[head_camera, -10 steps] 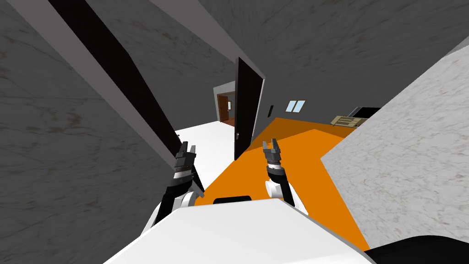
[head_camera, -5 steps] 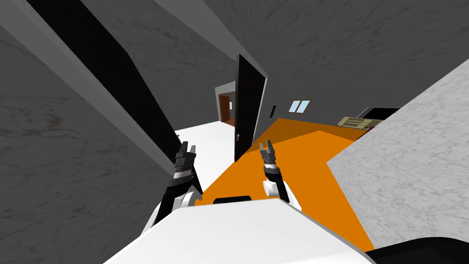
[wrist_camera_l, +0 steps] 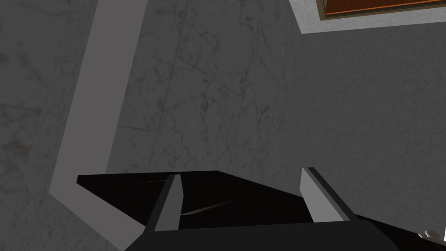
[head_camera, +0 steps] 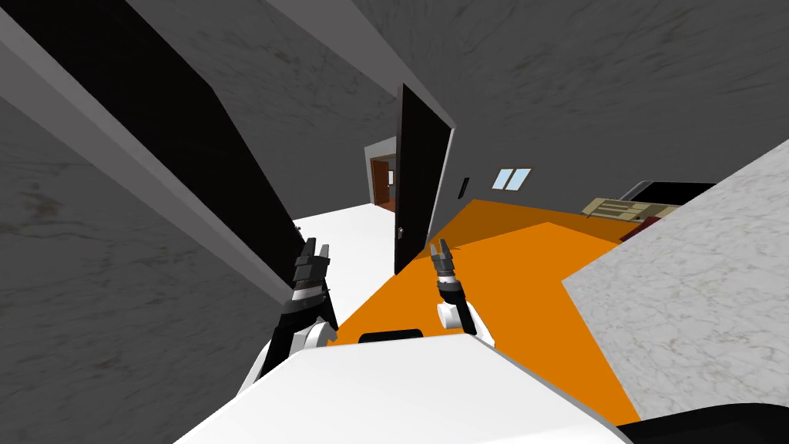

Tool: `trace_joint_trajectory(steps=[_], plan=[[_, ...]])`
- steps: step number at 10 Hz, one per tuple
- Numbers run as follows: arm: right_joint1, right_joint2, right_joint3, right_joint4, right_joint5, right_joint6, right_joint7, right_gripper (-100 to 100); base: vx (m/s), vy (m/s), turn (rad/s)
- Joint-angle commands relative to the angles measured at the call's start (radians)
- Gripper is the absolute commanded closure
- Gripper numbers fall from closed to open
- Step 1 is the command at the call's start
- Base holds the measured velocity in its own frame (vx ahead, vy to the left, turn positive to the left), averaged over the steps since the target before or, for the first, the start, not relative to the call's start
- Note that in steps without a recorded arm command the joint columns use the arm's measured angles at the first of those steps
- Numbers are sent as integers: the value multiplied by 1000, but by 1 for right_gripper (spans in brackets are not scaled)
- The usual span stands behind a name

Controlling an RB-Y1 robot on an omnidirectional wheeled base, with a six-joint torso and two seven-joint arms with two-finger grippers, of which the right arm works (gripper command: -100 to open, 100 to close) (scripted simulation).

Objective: Push the door open

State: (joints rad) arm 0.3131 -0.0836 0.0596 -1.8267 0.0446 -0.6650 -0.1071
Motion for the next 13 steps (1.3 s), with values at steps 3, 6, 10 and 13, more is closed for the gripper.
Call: trace_joint_trajectory(steps=[3,6,10,13], plan=[[-28,-4,24,86,2,-8,5,-100,88,-82,70],[-56,-7,43,164,3,-15,9,-100,92,-74,71],[-94,-7,69,269,5,-24,15,-100,79,-93,74],[-123,-5,89,348,6,-31,20,-100,82,-91,69]])
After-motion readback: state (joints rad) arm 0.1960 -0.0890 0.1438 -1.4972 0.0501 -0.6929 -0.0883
